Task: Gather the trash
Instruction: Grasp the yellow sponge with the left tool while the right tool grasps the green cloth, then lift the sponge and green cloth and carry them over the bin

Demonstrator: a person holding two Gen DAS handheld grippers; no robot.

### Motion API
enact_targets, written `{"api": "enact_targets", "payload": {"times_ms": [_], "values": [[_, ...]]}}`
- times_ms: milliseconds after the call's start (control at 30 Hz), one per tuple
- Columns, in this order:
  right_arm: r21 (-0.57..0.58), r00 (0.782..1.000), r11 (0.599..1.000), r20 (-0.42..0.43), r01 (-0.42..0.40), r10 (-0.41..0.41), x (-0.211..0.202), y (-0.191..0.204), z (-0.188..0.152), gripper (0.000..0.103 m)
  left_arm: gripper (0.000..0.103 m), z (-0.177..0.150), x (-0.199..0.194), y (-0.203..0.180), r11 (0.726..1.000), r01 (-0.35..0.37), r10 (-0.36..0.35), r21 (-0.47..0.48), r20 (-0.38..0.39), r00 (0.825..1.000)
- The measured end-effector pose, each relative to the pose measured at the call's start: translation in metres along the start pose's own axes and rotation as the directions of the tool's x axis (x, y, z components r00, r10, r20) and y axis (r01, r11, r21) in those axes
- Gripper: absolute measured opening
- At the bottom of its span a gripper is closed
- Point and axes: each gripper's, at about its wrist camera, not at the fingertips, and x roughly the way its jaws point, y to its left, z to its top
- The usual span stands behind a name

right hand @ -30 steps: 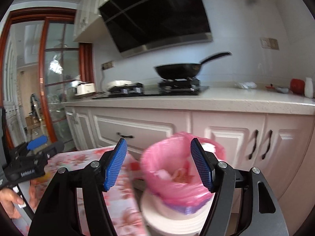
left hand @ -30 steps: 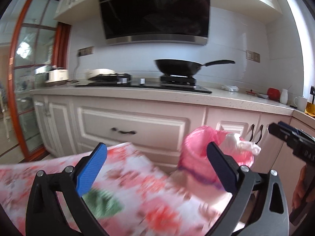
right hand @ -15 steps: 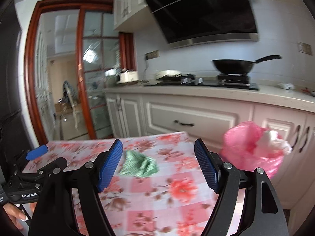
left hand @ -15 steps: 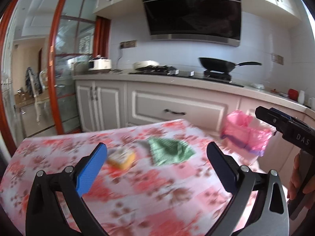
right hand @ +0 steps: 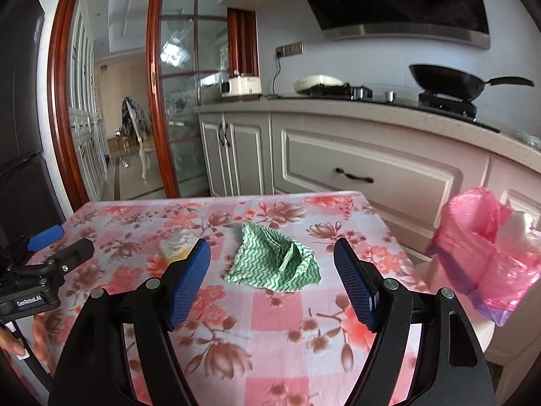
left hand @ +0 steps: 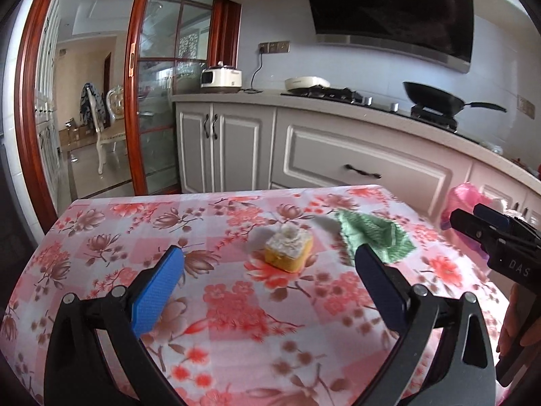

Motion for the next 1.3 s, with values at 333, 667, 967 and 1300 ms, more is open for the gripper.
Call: {"api": "enact_targets", "payload": {"times_ms": [333,667,967,1300], "values": [[-0.018,0.988,0.999,-0.154,-0.028,0.025,0.089,-0.009,0.002,0.075,0.098,0.009,0.086,-0.009,0.998,-0.054,0.056,0.013,-0.138,0.989],[-0.037,0.95,0.997,-0.307,-0.069,0.054,0.151,-0.014,0.003,0.08,0.098,0.011,0.154,-0.026,0.994,-0.05,0.075,0.095,-0.275,0.959],[-0.101,0.907,0.992,-0.421,-0.075,0.026,0.174,-0.005,-0.008,0.074,0.091,0.011,0.183,-0.031,0.994,-0.044,0.076,0.101,-0.341,0.937],[-0.13,0.902,0.987,-0.431,-0.095,0.031,0.162,-0.008,-0.012,0.028,0.054,0.003,0.189,-0.036,0.997,0.039,-0.008,0.066,-0.407,0.913]]}}
